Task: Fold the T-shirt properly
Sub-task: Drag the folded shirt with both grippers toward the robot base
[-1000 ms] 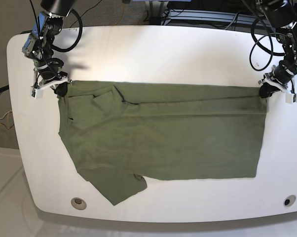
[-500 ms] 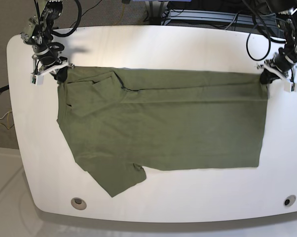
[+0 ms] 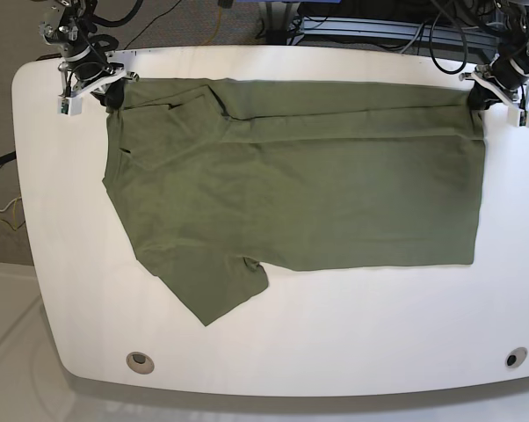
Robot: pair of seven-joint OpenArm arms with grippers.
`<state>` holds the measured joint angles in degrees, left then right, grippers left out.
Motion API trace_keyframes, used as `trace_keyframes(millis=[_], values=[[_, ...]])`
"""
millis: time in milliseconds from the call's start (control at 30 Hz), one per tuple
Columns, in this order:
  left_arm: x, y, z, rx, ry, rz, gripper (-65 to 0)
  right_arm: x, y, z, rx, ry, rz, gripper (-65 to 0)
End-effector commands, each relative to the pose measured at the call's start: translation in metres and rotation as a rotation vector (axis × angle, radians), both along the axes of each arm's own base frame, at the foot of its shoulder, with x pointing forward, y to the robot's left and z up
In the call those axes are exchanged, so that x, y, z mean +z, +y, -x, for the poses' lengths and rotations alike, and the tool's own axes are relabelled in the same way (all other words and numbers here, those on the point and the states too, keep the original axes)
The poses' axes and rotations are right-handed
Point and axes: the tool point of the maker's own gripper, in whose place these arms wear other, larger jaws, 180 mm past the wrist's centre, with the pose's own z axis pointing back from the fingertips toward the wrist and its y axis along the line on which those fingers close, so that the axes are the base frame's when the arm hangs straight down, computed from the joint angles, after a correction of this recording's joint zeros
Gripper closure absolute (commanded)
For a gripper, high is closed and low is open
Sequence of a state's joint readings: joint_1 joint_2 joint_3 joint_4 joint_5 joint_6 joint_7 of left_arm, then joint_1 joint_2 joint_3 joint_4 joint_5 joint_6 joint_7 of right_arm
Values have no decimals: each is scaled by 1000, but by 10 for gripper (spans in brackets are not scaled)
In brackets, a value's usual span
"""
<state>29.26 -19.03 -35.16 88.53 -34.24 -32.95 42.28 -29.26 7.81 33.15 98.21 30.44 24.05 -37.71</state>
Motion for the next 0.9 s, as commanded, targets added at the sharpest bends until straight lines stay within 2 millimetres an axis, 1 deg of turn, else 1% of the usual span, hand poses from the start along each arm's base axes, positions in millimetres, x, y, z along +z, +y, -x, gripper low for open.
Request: trace_keyframes(millis=[0,200,267,533,600,667,833,867], values=[[11,3,4,-31,-7,-32,0,12,-3,1,23,-24,29,0],[10,6,12,-30,13,-39,0,12,-4,9,29,-12,38,0],[9,8,18,-28,29,-40,0,11,-3,17,30,2,37,0],[8,12,24,-25,48,-46,0,8,-3,26,30,24,39,0],[9,15,26,-18,49,-58,0,4,-2,35,39,59,50,0],[9,16,28,-19,52,-60,0,3,-2,38,39,66,50,0],[7,16,32,-13,62,-61,0,2,-3,40,44,77,65,0],[6,15,33,-9,65,-58,-4,2,-5,39,49,79,77,-16]])
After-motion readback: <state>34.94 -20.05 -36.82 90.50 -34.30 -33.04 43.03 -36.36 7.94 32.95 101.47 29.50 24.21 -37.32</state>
